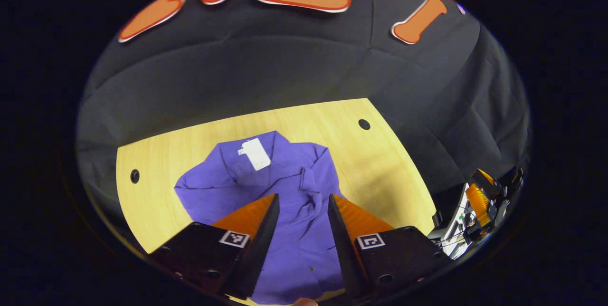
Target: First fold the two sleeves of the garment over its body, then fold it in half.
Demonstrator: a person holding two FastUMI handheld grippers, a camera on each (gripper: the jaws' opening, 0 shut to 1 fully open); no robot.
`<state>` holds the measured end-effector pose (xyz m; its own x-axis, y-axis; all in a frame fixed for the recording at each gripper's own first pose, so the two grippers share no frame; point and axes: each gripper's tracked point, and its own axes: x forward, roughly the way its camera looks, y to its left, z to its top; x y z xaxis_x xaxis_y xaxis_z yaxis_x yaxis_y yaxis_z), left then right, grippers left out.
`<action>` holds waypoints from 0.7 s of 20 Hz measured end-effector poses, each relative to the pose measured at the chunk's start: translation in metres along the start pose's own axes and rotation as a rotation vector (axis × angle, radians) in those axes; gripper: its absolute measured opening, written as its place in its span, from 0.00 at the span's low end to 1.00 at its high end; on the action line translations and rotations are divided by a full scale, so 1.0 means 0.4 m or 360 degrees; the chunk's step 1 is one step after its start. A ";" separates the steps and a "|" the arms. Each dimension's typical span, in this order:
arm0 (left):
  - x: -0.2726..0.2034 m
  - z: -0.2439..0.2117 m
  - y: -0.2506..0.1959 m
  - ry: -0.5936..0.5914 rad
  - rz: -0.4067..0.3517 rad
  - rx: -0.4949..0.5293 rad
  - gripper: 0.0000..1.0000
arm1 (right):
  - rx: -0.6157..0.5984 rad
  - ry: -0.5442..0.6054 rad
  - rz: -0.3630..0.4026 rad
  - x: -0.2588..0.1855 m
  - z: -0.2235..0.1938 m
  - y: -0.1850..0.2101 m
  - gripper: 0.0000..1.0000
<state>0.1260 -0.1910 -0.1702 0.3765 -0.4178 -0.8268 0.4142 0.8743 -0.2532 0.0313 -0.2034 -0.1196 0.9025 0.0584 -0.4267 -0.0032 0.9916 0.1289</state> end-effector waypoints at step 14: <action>-0.127 -0.610 0.328 0.0144 0.0497 -0.0221 0.90 | -0.0182 0.0582 0.0074 -0.023 -0.385 0.135 0.96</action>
<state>-0.0411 0.0051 -0.2841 0.3898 -0.1067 -0.9147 0.1717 0.9843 -0.0416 -0.0434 -0.1326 -0.2465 0.6870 0.1202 -0.7166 -0.1073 0.9922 0.0635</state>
